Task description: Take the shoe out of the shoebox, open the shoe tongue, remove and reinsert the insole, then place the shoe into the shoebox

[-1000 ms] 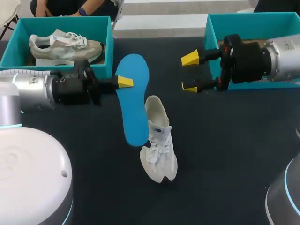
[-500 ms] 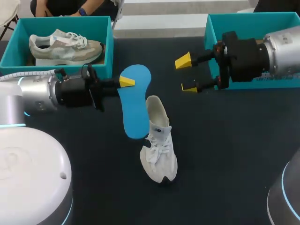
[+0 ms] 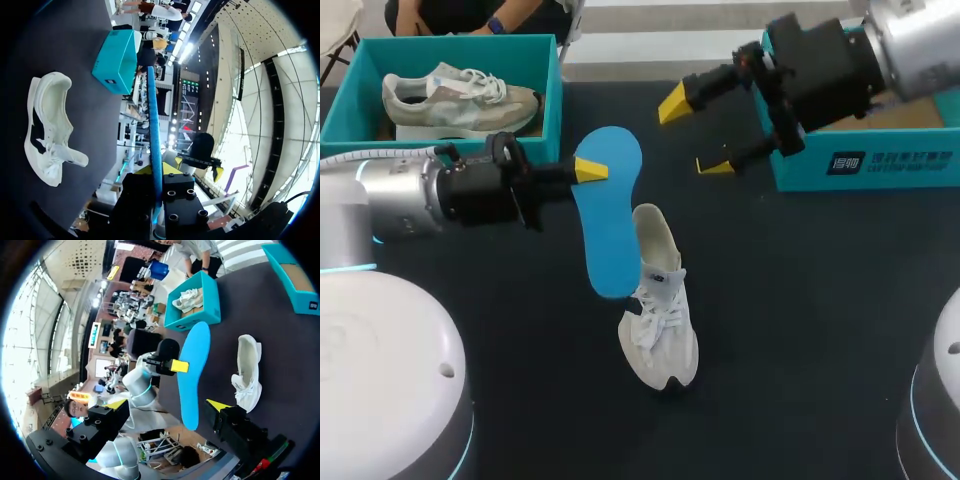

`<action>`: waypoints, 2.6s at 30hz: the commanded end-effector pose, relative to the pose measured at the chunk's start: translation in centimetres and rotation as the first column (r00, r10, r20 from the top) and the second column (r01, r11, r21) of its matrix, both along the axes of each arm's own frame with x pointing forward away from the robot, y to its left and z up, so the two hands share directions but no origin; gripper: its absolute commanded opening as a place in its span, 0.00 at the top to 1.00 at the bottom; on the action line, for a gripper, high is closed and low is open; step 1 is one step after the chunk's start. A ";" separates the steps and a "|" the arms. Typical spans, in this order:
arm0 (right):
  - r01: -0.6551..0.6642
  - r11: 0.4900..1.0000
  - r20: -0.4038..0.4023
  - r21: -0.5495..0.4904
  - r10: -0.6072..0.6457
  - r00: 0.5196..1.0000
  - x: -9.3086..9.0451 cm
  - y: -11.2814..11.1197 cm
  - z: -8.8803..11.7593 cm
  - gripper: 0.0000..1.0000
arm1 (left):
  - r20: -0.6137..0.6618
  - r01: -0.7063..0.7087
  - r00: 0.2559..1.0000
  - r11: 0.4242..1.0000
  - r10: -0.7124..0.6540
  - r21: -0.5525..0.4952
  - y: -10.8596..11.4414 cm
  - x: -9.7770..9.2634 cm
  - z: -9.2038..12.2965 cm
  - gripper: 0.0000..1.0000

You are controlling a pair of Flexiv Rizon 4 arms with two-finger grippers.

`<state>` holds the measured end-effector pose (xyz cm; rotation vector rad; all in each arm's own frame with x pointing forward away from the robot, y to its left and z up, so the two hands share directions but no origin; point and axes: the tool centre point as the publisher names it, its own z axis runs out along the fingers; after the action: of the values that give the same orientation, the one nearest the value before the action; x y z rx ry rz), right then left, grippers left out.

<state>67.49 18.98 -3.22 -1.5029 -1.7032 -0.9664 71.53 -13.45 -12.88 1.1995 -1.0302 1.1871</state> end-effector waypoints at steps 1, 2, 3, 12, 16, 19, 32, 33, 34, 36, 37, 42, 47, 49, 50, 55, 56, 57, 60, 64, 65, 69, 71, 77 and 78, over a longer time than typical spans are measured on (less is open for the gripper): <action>-0.011 0.938 0.017 -0.347 0.019 1.000 1.3 2.1 2.0 0.00 | 0.002 -0.003 1.000 1.000 0.003 0.003 -0.2 0.1 0.0 1.00; -0.015 0.934 0.021 -0.357 0.024 0.999 1.3 2.3 2.1 0.00 | 0.002 -0.003 1.000 1.000 0.003 0.003 -0.2 0.1 0.0 1.00; -0.020 0.925 0.036 -0.380 0.036 0.999 1.3 2.7 2.3 0.00 | 0.002 -0.004 1.000 1.000 0.004 0.004 -0.2 0.2 0.0 1.00; -0.027 0.918 0.039 -0.396 0.046 0.998 1.2 3.0 2.6 0.00 | -0.017 -0.016 1.000 1.000 0.016 0.008 -0.1 0.3 -0.5 1.00; -0.027 0.918 0.039 -0.396 0.046 0.998 1.2 3.0 2.6 0.00 | -0.025 -0.011 1.000 1.000 0.011 0.012 0.0 0.2 -0.7 1.00; -0.027 0.918 0.039 -0.396 0.046 0.998 1.2 3.0 2.6 0.00 | -0.021 0.000 1.000 1.000 0.000 0.020 0.1 0.2 -0.6 1.00; 0.002 0.800 0.110 -0.600 0.080 0.991 1.6 3.9 1.4 0.00 | -0.014 -0.002 1.000 1.000 0.002 0.021 0.3 0.2 -0.4 1.00; 0.000 0.791 0.114 -0.612 0.088 0.990 1.7 4.0 1.4 0.00 | -0.014 -0.002 1.000 1.000 0.002 0.021 0.3 0.1 -0.4 1.00; -0.010 0.771 0.101 -0.636 0.096 0.990 1.8 4.2 1.3 0.00 | -0.015 -0.002 1.000 1.000 0.002 0.023 0.3 0.1 -0.4 1.00; -0.007 0.758 0.117 -0.652 0.109 0.987 1.9 4.6 1.3 0.00 | -0.016 -0.002 1.000 1.000 0.002 0.024 0.3 0.1 -0.4 1.00; -0.002 0.741 0.120 -0.672 0.112 0.987 1.9 4.8 1.2 0.00 | -0.016 -0.002 1.000 1.000 0.002 0.025 0.3 0.1 -0.4 1.00; -0.001 0.654 0.124 -0.756 0.145 0.982 2.2 6.0 1.0 0.00 | -0.020 -0.008 1.000 1.000 0.008 0.026 0.4 0.0 -0.6 1.00; 0.020 0.618 0.138 -0.786 0.144 0.980 2.2 6.6 0.6 0.00 | -0.024 -0.010 1.000 1.000 0.011 0.028 0.4 -0.1 -0.7 1.00; 0.028 0.613 0.146 -0.789 0.142 0.979 2.2 6.6 0.4 0.00 | -0.024 -0.011 1.000 1.000 0.012 0.029 0.4 -0.1 -0.7 1.00; 0.044 0.618 0.156 -0.785 0.129 0.979 2.1 6.6 0.3 0.00 | -0.024 -0.011 1.000 1.000 0.012 0.028 0.4 -0.1 -0.7 1.00; 0.063 0.616 0.172 -0.785 0.119 0.978 2.1 6.4 0.2 0.00 | -0.022 -0.013 1.000 1.000 0.013 0.027 0.3 -0.2 -0.6 1.00; 0.066 0.619 0.175 -0.782 0.117 0.978 2.1 6.4 0.1 0.00 | -0.022 -0.013 1.000 1.000 0.013 0.027 0.3 -0.3 -0.6 1.00; 0.068 0.623 0.178 -0.779 0.116 0.977 2.1 6.4 0.1 0.00 | -0.022 -0.013 1.000 1.000 0.013 0.027 0.3 -0.3 -0.6 1.00; 0.068 0.621 0.177 -0.781 0.115 0.977 2.0 6.4 0.0 0.00 | -0.023 -0.014 1.000 1.000 0.014 0.027 0.4 -0.4 -0.6 1.00; 0.063 0.621 0.169 -0.781 0.114 0.979 1.9 6.4 -0.2 0.00 | -0.023 -0.014 1.000 1.000 0.015 0.027 0.4 -0.6 -0.6 1.00; 0.064 0.621 0.171 -0.781 0.114 0.979 1.9 6.4 -0.2 0.00 | -0.023 -0.014 1.000 1.000 0.015 0.026 0.4 -0.6 -0.6 1.00; 0.060 0.624 0.167 -0.779 0.114 0.979 1.9 6.5 -0.4 0.00 | -0.022 -0.014 1.000 1.000 0.014 0.025 0.4 -0.8 -0.6 1.00; 0.055 0.631 0.163 -0.774 0.115 0.980 1.8 6.4 -0.5 0.00 | -0.021 -0.014 1.000 1.000 0.014 0.023 0.4 -0.8 -0.6 1.00; 0.059 0.718 0.196 -0.693 0.109 0.974 1.7 5.6 -0.7 0.00 | -0.019 -0.011 1.000 1.000 0.011 0.015 0.7 -0.8 -0.6 1.00; 0.051 0.736 0.188 -0.675 0.104 0.977 1.7 5.4 -0.8 0.00 | -0.019 -0.010 1.000 1.000 0.010 0.013 0.8 -0.8 -0.6 1.00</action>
<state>69.54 26.38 -3.15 -1.9081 -2.4623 -0.3976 70.85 -13.00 -13.38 1.2277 -1.0189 1.1769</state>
